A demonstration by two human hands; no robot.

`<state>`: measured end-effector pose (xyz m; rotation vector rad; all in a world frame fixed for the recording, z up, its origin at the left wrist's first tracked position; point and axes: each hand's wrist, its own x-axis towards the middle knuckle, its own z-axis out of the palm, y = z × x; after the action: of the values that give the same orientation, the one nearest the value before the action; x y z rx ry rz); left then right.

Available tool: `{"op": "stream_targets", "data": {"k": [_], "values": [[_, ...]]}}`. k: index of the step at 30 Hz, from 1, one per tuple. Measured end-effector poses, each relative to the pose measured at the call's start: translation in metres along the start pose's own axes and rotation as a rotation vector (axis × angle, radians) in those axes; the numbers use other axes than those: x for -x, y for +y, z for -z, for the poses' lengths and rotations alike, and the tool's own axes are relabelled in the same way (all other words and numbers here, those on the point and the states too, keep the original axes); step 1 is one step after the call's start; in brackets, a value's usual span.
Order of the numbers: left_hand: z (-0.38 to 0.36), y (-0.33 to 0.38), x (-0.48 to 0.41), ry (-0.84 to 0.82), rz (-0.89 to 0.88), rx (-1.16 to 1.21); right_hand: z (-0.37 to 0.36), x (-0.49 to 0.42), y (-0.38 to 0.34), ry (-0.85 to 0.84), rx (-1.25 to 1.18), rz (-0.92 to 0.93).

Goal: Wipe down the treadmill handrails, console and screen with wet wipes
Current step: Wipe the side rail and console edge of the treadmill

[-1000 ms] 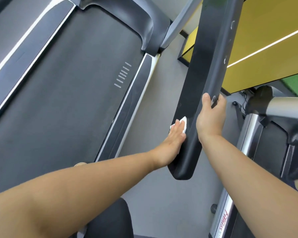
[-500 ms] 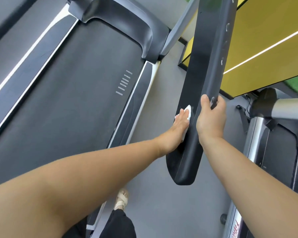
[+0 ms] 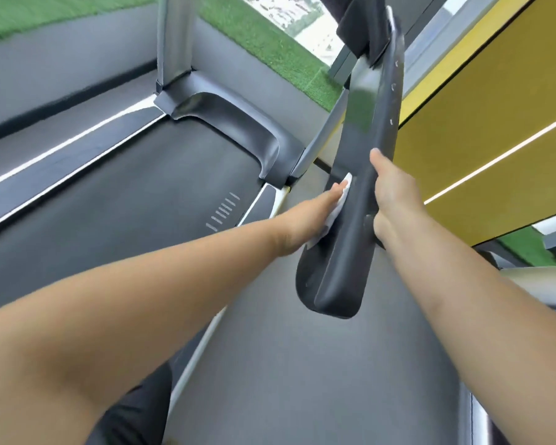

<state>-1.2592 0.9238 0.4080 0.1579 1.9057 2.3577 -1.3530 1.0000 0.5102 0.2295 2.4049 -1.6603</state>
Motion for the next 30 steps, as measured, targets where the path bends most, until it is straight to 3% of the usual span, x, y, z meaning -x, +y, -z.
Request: {"op": "stream_targets", "data": {"k": [2,4,6,7,8,9,12,15,18,22,23,27,30], "values": [[-0.005,-0.006,0.011,-0.02,-0.034,0.161,0.006,0.008,0.003,-0.059,0.004,-0.012],[-0.01,-0.005,0.018,0.012,-0.141,0.025,0.014,0.018,0.012,-0.11,0.043,0.014],[-0.017,-0.001,0.034,0.089,-0.086,0.045,0.02,0.029,0.026,-0.154,0.065,0.026],[-0.021,-0.005,0.036,0.063,-0.182,-0.008,0.023,0.031,0.033,-0.174,0.048,0.023],[-0.023,0.003,0.041,0.108,-0.181,-0.141,0.025,0.034,0.039,-0.196,0.026,0.03],[-0.022,-0.001,0.04,0.098,-0.114,-0.06,0.025,0.038,0.044,-0.212,-0.001,0.044],[-0.025,0.017,0.036,0.082,0.03,0.151,0.02,0.049,0.048,-0.197,-0.023,0.075],[-0.045,0.013,0.033,0.129,0.003,0.138,0.019,0.052,0.05,-0.184,-0.02,0.078],[-0.066,-0.037,0.049,0.137,-0.158,-0.026,0.017,0.051,0.05,-0.116,0.006,0.112],[-0.062,-0.014,0.06,0.247,0.07,0.159,0.016,0.051,0.05,-0.09,0.048,0.123],[-0.062,-0.008,0.068,0.195,0.044,0.154,0.016,0.051,0.05,-0.083,0.054,0.119],[-0.065,-0.004,0.08,0.239,-0.016,0.123,0.016,0.048,0.052,-0.066,0.066,0.121],[-0.071,0.001,0.093,0.275,0.029,0.159,0.017,0.046,0.053,-0.069,0.072,0.137]]}}
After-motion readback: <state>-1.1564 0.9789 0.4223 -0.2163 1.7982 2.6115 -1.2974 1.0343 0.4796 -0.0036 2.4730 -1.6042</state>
